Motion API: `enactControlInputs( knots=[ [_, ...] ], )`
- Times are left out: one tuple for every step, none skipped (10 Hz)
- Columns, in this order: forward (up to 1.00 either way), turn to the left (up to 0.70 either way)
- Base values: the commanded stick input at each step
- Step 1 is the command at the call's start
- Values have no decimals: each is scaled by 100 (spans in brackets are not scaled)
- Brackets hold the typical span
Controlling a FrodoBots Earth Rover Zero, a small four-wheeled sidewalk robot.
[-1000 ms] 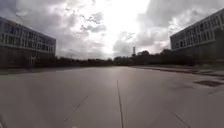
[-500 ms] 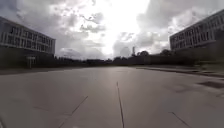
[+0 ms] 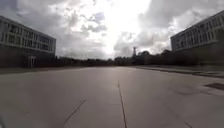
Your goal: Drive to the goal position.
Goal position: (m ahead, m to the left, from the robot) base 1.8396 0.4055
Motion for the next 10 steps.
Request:
enactControlInputs(
  knots=[
    [70,0],
    [70,0],
    [70,0],
    [70,0],
    [70,0],
    [70,0],
    [70,0],
    [70,0],
    [70,0],
    [70,0]
  ],
)
